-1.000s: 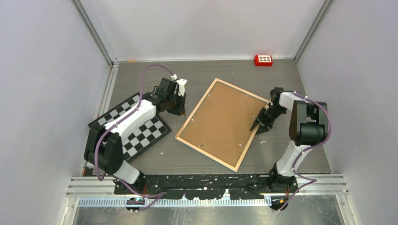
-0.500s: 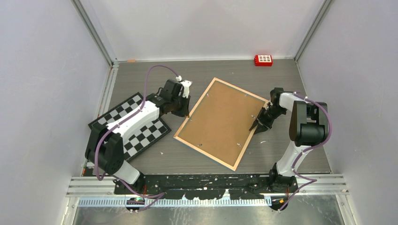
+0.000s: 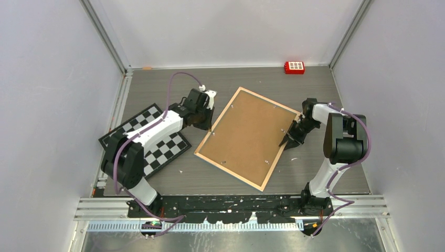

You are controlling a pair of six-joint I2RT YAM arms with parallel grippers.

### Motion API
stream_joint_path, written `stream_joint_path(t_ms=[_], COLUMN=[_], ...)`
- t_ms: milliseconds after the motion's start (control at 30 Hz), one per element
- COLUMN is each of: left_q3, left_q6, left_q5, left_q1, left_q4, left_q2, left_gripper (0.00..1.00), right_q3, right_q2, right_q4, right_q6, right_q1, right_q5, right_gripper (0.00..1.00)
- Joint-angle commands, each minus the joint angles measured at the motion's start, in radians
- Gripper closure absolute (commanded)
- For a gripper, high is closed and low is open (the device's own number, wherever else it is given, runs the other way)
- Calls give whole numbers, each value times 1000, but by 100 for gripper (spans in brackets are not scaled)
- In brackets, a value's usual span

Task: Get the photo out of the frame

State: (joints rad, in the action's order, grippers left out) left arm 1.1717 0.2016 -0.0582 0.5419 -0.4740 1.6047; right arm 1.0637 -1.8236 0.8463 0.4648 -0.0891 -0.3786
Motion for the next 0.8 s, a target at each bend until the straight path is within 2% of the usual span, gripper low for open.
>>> stream_joint_path(t_ms=[0,233,767], left_q3=[53,66,71], left_q6=[-8,-9,-24], left_q5=[51,51,199], left_q1=[0,1,28], left_q4=[43,37,45], left_q2=[17,10,2], left_gripper=[100,100,100], right_q3=[-9,-1,1], right_q2=[-16,-22,-27], right_q4=[-98,-90,-84], right_q6=[10,5,3], right_q1=[14,14,14], right_q5=[89,94,95], right_gripper=[86,90,92])
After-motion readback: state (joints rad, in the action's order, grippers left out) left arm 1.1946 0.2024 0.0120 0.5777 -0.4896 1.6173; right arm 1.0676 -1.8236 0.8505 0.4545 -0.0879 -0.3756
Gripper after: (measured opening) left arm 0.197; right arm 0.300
